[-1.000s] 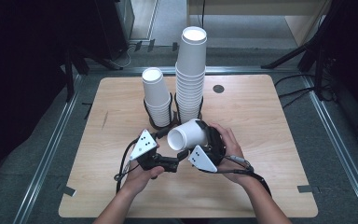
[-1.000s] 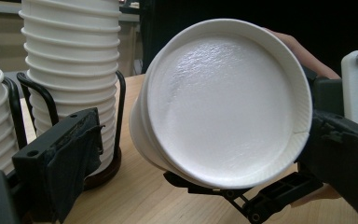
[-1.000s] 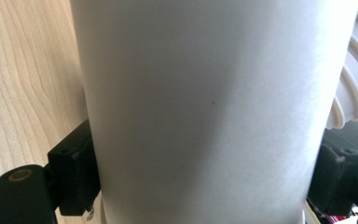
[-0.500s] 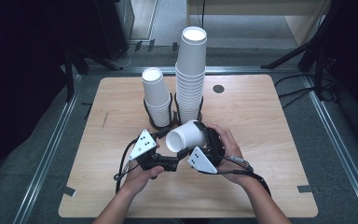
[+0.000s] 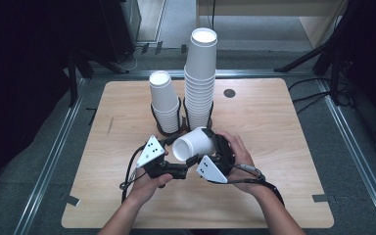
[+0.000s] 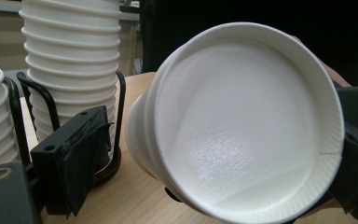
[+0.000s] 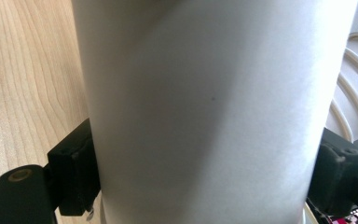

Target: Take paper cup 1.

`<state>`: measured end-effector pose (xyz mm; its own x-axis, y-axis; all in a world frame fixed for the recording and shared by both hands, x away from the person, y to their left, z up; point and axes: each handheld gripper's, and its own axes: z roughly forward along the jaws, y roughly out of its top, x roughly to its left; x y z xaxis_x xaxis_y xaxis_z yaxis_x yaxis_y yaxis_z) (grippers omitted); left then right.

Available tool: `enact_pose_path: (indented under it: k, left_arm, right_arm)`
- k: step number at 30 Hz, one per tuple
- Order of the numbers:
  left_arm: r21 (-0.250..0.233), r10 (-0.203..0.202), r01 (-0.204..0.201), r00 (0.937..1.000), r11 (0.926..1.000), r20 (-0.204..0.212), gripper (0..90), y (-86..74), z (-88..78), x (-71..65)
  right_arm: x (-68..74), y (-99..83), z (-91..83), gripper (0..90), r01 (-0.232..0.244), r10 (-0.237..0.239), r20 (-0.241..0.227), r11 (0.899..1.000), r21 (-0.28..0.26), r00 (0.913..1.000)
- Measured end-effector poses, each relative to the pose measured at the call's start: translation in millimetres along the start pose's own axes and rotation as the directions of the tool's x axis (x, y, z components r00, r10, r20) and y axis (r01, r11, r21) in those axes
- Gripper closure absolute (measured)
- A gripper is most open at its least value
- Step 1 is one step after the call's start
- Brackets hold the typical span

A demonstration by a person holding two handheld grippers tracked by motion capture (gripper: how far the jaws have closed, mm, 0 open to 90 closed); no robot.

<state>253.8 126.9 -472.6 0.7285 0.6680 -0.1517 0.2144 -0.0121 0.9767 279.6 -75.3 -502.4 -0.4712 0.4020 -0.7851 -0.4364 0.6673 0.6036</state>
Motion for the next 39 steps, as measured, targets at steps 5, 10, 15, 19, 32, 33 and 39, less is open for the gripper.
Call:
enact_pose_path:
  k: [5,10,15,19,32,33,39]
  left_arm:
    - [0.002,-0.001,0.001,1.0000,1.0000,0.000,6.2,0.3,0.2,-0.4]
    - [0.005,-0.009,0.009,0.9999,0.9999,0.006,6.8,0.1,0.7,-0.3]
    - [0.006,0.007,-0.007,1.0000,1.0000,0.001,16.5,0.4,0.0,-2.5]
    - [0.012,0.005,-0.005,1.0000,0.9999,-0.007,19.1,0.6,-0.1,-1.3]
    - [0.029,-0.004,0.005,0.9999,0.9996,-0.011,22.3,1.9,-0.8,0.4]
    - [0.029,-0.004,0.005,0.9999,0.9996,-0.011,22.6,1.9,-0.8,0.4]
    - [0.052,-0.030,0.030,0.9996,0.9982,0.000,23.8,1.4,-0.4,3.6]
  right_arm:
    - [0.3,0.3,-0.3,14.1,-0.003,0.003,-0.002,1.000,-0.003,1.0000]
    - [1.1,0.6,-0.2,14.2,0.001,-0.001,-0.007,1.000,-0.005,1.0000]
    - [1.7,0.0,0.5,14.1,0.002,-0.002,-0.004,1.000,-0.002,1.0000]
    - [1.3,-1.3,0.7,13.9,0.007,-0.007,-0.005,1.000,0.005,1.0000]
    - [2.4,-2.0,1.3,11.9,0.009,-0.009,0.000,1.000,0.017,1.0000]
    - [2.4,-2.0,1.3,11.9,0.009,-0.009,0.000,1.000,0.017,1.0000]
    - [3.1,-2.5,2.3,8.9,-0.001,0.002,-0.017,1.000,0.031,0.9999]
